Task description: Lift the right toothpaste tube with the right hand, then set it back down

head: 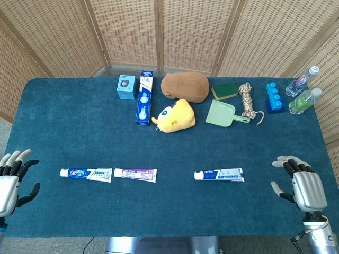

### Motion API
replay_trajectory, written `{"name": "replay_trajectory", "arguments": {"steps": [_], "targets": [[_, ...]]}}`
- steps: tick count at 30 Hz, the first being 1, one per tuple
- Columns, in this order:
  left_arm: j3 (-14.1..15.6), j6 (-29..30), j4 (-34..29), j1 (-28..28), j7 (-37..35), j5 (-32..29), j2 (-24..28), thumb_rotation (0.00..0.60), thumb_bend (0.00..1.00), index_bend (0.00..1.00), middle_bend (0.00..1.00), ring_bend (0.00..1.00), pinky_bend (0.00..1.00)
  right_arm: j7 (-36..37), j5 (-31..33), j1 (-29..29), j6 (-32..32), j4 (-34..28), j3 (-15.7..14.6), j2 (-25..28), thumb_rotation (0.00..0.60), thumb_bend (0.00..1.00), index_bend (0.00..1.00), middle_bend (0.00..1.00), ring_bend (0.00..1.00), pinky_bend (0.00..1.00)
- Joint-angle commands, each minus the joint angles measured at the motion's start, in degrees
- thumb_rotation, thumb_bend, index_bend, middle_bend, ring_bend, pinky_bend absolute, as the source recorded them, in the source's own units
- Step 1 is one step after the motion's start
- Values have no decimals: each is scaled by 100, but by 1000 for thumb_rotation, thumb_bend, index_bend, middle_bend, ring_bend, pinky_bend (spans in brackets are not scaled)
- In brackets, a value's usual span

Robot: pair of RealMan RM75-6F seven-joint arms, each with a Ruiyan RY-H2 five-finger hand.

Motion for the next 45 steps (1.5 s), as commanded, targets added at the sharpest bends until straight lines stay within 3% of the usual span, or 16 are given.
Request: {"name": "replay_trajectory", "arguments": {"steps": [1, 16, 22, 27, 35, 45], "targets": [[1, -17, -4, -9, 14, -7, 0, 600, 321, 227, 105, 52, 35, -7, 13, 11, -18, -2, 6, -2, 600, 287, 348, 309, 216, 254], [-17, 91, -56, 26, -16, 33, 120, 600, 321, 224, 104, 52, 35, -154, -20, 133, -236, -108, -31, 27, 600, 284, 330, 307, 216, 254], [-75, 27, -118, -41, 69, -12, 270, 600, 321, 222, 102, 51, 36, -587, 191, 337, -654, -248, -39, -109, 600, 283, 320, 281, 216, 248], [-157, -123, -151, -177, 135, -76, 278, 600, 322, 222, 102, 52, 35, -1047, 503, 554, -926, -290, 79, -347, 598, 282, 327, 203, 189, 239], [-257, -348, -224, -407, 302, -90, 328, 600, 321, 222, 102, 52, 35, -1930, 986, 876, -1260, -231, 173, -807, 555, 282, 321, 201, 181, 236], [-285, -532, -244, -555, 320, -183, 317, 600, 321, 218, 97, 52, 35, -2490, 1271, 1182, -1567, 4, 121, -1273, 556, 282, 323, 186, 171, 235]]}}
